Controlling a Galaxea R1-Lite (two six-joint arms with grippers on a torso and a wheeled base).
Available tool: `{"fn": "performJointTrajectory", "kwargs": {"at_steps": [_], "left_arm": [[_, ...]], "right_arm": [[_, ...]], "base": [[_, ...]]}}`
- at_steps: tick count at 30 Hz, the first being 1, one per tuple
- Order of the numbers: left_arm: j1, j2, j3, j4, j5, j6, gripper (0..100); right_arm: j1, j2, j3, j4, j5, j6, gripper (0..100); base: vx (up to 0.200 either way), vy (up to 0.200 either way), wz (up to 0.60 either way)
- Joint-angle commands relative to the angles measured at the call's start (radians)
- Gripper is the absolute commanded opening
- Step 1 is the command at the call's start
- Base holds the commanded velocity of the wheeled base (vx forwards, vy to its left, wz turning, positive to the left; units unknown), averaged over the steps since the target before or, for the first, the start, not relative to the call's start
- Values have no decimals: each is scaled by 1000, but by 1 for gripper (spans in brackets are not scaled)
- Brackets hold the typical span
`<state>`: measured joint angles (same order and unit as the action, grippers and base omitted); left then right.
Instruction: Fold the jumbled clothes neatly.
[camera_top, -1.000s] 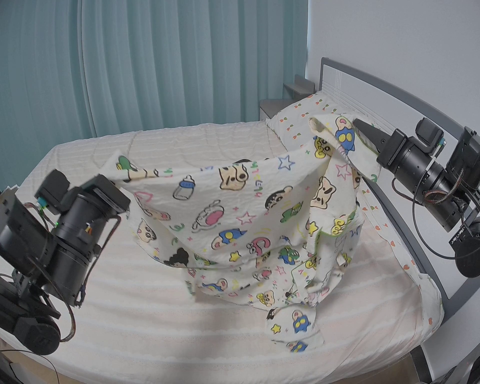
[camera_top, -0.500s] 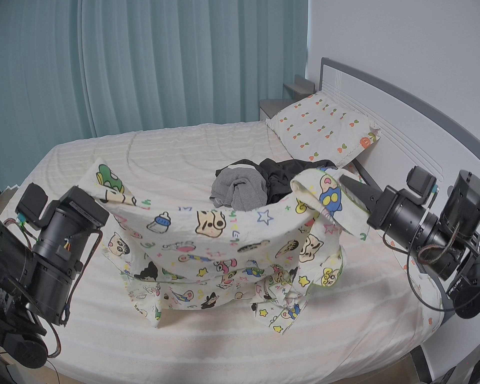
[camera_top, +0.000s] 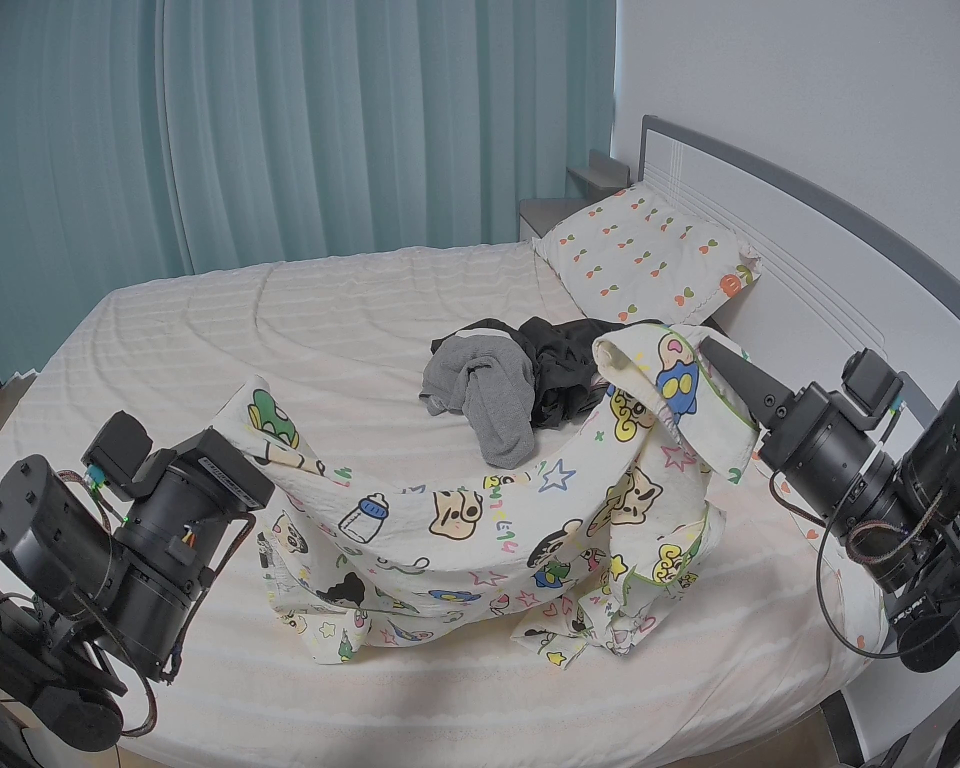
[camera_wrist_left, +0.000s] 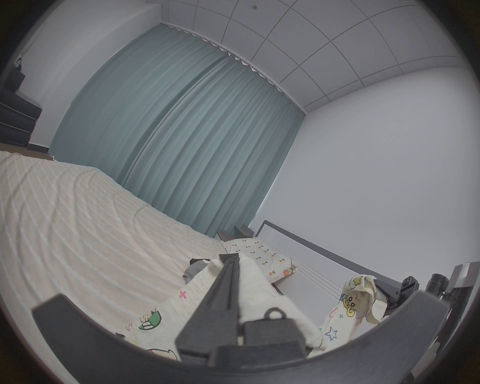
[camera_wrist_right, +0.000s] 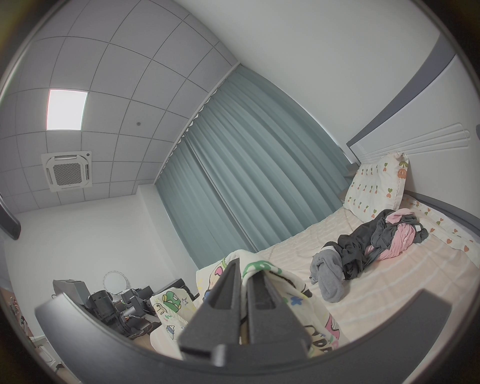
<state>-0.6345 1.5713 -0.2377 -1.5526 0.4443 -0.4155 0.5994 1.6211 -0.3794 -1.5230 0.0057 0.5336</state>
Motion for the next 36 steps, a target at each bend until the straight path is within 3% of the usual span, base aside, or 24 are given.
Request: {"fn": "performJointTrajectory", "kwargs": {"at_steps": [1, 24, 36], "left_arm": [[-2, 29, -6, -18, 4, -6, 0], [19, 15, -22, -18, 16, -9, 0], [62, 7, -37, -18, 16, -8, 0]], "right_arm": [[3, 46, 8, -26, -3, -4, 0], [62, 13, 17, -37, -29, -6, 0], [62, 3, 16, -37, -29, -6, 0]], "base": [[0, 0, 0], [-26, 0, 0], [0, 200, 0]]}}
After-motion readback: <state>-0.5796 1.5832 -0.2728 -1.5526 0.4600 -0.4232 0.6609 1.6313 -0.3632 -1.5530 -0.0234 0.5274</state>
